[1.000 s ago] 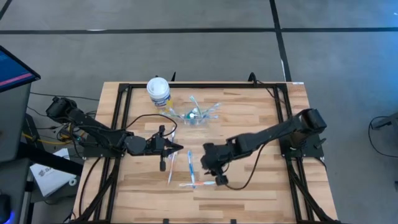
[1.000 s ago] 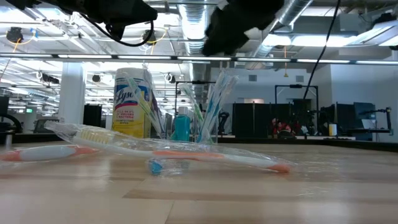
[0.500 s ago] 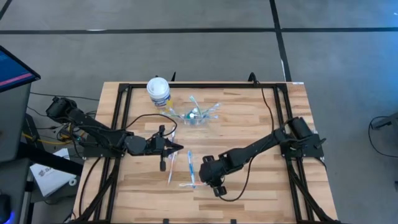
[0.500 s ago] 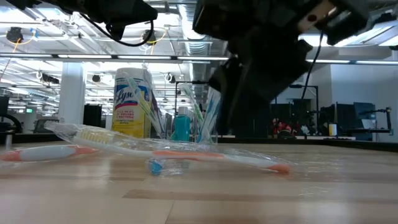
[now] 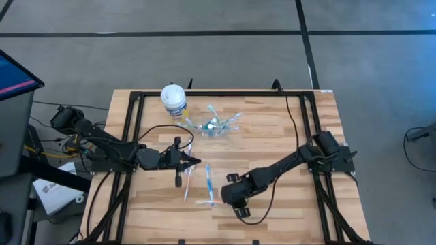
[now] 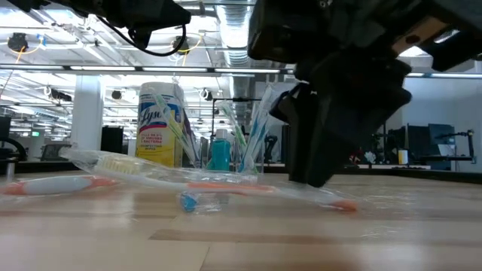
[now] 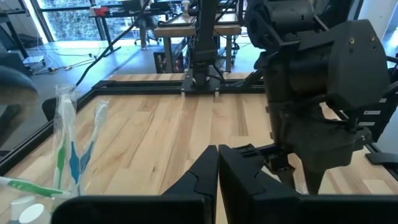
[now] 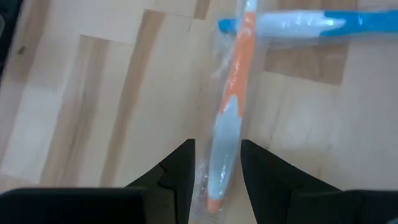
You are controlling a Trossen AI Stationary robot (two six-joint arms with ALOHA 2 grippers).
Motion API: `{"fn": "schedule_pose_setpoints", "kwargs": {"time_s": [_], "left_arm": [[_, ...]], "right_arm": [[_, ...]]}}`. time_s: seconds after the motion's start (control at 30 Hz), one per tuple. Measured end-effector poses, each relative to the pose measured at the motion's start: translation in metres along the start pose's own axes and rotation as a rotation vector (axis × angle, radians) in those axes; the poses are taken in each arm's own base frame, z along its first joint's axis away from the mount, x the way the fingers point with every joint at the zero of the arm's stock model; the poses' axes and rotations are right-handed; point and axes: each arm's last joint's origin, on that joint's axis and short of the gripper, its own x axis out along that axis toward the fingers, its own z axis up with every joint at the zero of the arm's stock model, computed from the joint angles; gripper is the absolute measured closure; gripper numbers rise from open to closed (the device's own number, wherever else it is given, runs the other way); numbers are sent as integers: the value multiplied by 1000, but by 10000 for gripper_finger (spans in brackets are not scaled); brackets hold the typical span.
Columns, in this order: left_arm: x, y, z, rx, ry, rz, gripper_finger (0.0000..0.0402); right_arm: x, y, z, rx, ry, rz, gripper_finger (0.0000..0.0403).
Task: Pick & Place toothbrushing station
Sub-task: Put the orange toothbrush into the transparent organizer
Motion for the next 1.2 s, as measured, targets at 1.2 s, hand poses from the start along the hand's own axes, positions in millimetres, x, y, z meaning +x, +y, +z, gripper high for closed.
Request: {"fn": "schedule_pose_setpoints", "kwargs": {"time_s": [1.2], "left_arm": [[0, 0, 0, 0, 0, 0, 394]], "right_arm": [[8, 8, -13, 7, 62, -161, 394]]}}
